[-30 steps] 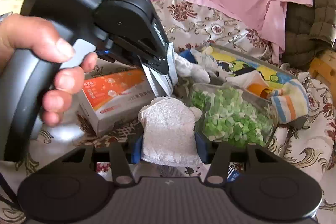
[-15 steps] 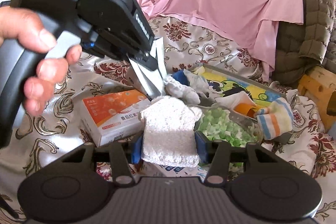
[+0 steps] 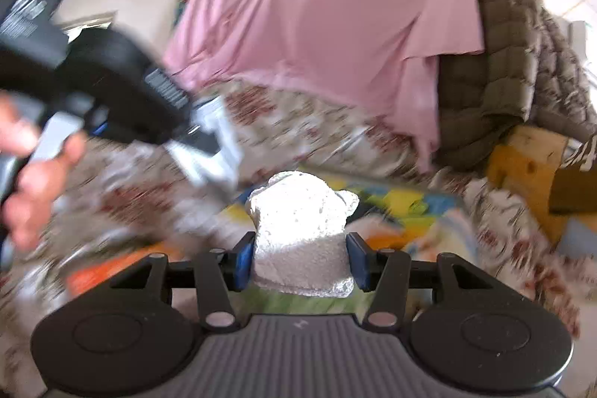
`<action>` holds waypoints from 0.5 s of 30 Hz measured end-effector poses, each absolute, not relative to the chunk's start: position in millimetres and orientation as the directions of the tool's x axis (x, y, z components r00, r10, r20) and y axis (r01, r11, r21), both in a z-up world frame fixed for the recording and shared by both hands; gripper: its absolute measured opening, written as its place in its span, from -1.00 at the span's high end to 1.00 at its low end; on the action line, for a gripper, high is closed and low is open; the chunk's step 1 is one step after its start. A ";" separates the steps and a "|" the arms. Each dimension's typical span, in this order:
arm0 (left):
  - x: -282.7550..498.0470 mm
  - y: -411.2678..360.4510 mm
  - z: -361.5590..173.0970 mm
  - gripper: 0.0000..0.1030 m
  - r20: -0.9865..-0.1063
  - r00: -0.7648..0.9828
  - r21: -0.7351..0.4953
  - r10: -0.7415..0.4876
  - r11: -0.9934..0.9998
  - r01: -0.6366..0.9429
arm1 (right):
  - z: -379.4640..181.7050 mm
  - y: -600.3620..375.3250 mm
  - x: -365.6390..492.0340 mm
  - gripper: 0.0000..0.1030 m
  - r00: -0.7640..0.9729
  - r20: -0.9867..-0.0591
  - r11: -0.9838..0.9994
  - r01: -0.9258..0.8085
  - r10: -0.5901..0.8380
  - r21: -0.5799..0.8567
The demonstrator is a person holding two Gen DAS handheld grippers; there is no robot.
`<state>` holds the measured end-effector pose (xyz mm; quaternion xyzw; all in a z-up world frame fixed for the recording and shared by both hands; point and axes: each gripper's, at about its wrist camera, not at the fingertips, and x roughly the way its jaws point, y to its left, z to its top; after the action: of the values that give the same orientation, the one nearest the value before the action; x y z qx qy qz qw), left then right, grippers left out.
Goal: Organize soft objects
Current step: 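Carry the white-corded bag and white fuzzy mitten over the frog-painting tray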
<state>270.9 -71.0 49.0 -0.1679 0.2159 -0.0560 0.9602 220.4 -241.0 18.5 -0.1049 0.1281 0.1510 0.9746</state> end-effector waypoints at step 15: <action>425.2 -82.2 17.7 0.89 -0.435 0.857 -0.368 -0.277 0.923 0.112 | 4.6 -283.2 369.3 -0.07 0.913 -0.331 0.971 -0.217 0.238 0.101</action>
<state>425.2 -82.2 17.7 -0.1673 0.2470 -0.1024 0.9490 369.3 -283.2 4.6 0.0310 0.1731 0.1162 0.9775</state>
